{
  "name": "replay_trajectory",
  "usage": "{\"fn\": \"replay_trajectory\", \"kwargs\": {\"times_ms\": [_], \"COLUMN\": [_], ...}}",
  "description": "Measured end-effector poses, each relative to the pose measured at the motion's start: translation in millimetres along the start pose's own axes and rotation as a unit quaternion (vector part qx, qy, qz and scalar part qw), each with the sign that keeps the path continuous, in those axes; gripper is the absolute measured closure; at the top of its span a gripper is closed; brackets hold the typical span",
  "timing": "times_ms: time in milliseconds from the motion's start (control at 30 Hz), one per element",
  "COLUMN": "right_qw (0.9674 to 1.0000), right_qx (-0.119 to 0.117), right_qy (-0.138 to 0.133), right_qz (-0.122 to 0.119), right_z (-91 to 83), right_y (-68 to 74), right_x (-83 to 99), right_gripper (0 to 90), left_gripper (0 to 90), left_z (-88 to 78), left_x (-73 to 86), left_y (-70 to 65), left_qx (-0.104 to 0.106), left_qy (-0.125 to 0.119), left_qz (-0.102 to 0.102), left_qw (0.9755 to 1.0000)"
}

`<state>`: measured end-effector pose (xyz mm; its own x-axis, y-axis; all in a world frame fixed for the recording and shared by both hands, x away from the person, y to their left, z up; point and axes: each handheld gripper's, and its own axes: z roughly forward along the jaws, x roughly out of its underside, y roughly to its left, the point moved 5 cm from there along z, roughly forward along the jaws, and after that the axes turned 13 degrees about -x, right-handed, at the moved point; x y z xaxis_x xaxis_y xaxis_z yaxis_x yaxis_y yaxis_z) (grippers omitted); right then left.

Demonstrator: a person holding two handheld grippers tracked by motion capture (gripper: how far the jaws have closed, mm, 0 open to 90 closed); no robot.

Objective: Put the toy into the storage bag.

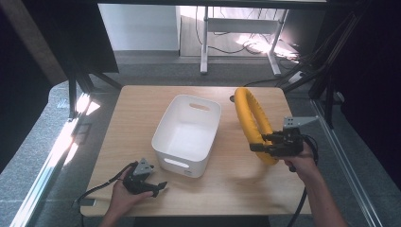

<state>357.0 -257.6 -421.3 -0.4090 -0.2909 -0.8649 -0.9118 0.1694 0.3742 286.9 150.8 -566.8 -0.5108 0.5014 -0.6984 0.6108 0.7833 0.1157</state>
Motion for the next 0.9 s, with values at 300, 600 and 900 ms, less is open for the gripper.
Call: {"fn": "replay_trajectory", "kwargs": {"times_ms": [300, 600, 900], "right_qw": [0.9997, 0.9993, 0.9983], "right_qx": [-0.011, -0.019, -0.022], "right_qy": [-0.021, -0.033, -0.054], "right_qz": [0.002, 0.002, 0.0], "right_z": [4.2, 6.4, 6.2], "right_y": [3.8, 5.2, 10.0], "right_x": [-3.6, -6.6, -9.5], "right_gripper": [52.0, 52.0, 51.9], "left_gripper": [16.9, 16.9, 16.9], "left_z": [0.2, 0.5, 0.6], "left_x": [0.1, 0.2, 0.0], "left_y": [-0.3, -0.3, -0.5], "left_qx": [0.001, 0.0, 0.0], "left_qy": [0.0, 0.001, -0.001], "left_qz": [0.0, 0.0, -0.002], "left_qw": [1.0, 1.0, 1.0]}}
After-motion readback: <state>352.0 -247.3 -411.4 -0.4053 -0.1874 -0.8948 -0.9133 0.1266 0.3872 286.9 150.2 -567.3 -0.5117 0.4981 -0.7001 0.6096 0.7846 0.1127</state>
